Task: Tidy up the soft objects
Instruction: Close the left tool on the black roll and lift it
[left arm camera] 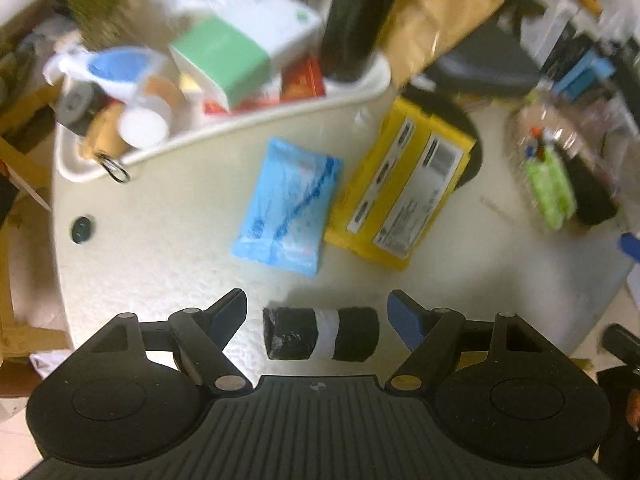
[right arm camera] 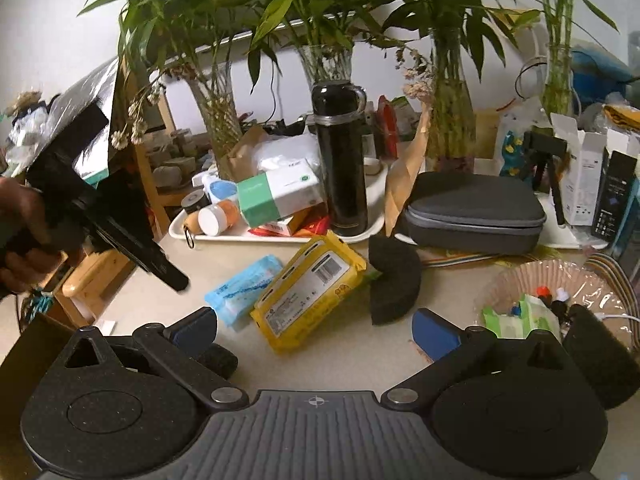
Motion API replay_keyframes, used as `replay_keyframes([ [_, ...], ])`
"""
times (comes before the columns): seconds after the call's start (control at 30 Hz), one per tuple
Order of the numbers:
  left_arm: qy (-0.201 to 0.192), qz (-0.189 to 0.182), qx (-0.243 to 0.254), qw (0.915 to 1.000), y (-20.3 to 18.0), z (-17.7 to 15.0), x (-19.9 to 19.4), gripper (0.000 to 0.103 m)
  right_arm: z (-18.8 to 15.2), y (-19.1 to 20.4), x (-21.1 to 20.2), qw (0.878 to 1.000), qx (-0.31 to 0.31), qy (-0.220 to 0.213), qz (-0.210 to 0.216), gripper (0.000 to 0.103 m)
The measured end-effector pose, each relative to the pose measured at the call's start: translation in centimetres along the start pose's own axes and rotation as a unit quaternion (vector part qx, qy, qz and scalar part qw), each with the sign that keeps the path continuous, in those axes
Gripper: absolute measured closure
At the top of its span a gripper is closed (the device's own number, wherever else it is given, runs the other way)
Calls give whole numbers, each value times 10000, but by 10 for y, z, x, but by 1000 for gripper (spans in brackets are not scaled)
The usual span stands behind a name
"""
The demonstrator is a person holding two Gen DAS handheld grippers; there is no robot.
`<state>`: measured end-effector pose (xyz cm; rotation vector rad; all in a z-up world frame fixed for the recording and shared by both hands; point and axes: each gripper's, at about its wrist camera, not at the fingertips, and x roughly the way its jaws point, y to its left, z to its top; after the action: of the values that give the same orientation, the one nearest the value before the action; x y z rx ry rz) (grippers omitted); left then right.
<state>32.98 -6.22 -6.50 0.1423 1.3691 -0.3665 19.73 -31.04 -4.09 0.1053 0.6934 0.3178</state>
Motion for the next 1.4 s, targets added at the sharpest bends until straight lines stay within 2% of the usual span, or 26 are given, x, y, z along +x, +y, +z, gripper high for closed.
replay_keyframes([
  [0.17, 850, 66, -30, 9964, -8, 17, 44, 26, 0, -5, -2, 9999, 98, -38, 3, 0],
  [0.4, 1918, 357, 142, 9807, -14, 24, 98, 26, -2, -13, -6, 9998, 164, -62, -21, 0],
  [0.63, 2288, 306, -34, 9730, -14, 27, 124, 15, -4, -23, -10, 9994, 335, -86, -85, 0],
  [0.83, 2465, 613, 245, 9669, -25, 22, 140, 14, -4, -27, -13, 9991, 383, -112, -127, 0],
  [0.9, 2452, 683, 295, 9666, -25, 18, 143, 15, -3, -27, -14, 9991, 383, -109, -164, 0],
  [1.07, 2187, 666, 357, 9729, -21, 14, 128, 17, -2, -28, -16, 9992, 342, -104, -203, 0],
  [1.2, 1754, 491, 201, 9831, -8, 17, 100, 17, -1, -27, -15, 9993, 302, -41, -206, 0],
  [1.4, 852, 179, -97, 9962, 8, 11, 47, 17, 1, -26, -2, 9992, 361, 195, -14, 0],
])
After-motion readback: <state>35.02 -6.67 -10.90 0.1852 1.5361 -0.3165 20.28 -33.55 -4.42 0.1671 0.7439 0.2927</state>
